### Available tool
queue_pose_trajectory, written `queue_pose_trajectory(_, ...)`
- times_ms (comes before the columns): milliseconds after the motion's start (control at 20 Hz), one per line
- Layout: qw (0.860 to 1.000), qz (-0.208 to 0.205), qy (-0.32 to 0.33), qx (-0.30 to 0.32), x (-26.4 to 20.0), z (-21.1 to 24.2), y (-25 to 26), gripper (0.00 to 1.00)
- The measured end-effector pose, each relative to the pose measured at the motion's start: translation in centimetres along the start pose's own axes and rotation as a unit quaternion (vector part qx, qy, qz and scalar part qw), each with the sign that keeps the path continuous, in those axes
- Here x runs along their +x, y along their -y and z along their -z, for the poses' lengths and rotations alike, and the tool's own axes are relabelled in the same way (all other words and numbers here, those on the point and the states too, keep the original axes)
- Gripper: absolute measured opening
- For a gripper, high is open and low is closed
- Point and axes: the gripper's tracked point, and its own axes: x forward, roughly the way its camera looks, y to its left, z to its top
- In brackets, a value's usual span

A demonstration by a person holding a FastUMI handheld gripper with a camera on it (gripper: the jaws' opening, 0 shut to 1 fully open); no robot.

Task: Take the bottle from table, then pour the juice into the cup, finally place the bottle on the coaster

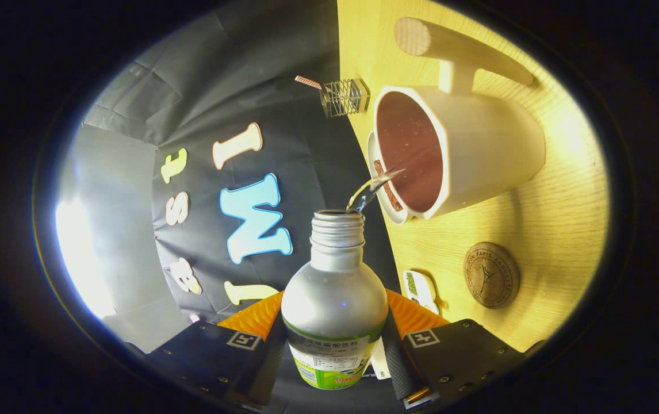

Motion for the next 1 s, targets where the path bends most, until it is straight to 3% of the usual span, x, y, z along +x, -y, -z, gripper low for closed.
queue_pose_trajectory(1000,0.998,-0.009,0.016,0.065,1.2,-1.9,-0.9,0.77)
